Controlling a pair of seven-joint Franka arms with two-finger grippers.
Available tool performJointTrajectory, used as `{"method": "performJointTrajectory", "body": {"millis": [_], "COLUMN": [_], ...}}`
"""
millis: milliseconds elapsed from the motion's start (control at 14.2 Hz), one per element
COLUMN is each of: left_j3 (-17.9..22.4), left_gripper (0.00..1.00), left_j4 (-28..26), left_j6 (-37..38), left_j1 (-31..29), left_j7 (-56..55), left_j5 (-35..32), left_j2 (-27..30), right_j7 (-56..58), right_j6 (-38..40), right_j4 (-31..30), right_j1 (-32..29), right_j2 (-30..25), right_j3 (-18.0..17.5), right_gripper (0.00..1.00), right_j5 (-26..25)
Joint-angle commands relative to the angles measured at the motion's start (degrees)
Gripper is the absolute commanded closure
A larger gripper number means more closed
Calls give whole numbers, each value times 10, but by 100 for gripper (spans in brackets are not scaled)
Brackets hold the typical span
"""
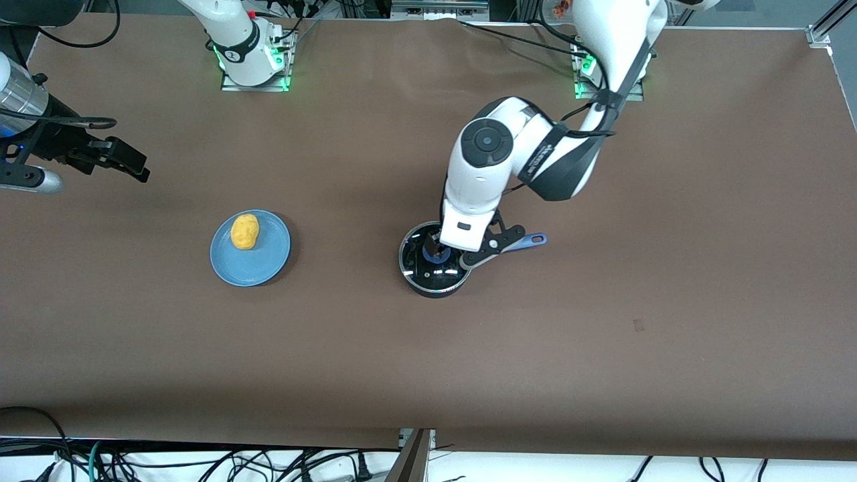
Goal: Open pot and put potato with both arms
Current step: 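Lower the left gripper onto the blue knob of the glass lid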
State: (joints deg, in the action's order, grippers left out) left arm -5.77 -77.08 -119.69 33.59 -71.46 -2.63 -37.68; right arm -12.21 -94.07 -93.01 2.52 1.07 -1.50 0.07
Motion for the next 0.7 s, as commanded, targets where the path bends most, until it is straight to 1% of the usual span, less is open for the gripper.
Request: {"method": "performJointTrajectory", "body": {"millis": [0, 140, 421, 632], "left_j3": [12, 12, 29, 34], "left_gripper": [0, 0, 0, 0], "left_j4": [22, 30, 104, 120], "left_j6": [-1, -1, -1, -2], "left_j1": [23, 26, 48, 52], "left_j7": [-16, -22, -77, -85], "left_j5": [-12, -24, -33, -34], "left_j2": [-25, -35, -91, -104], "right_j7": [1, 1, 1, 1], "right_j6": [9, 10, 10, 10], "right_j4": [10, 10, 9, 10], "right_j1": [-1, -1, -1, -1], "right_j2": [1, 1, 1, 1], "right_j3": [2, 2, 3, 3], "right_gripper": [0, 0, 0, 0], "right_j5": [7, 7, 7, 7]}}
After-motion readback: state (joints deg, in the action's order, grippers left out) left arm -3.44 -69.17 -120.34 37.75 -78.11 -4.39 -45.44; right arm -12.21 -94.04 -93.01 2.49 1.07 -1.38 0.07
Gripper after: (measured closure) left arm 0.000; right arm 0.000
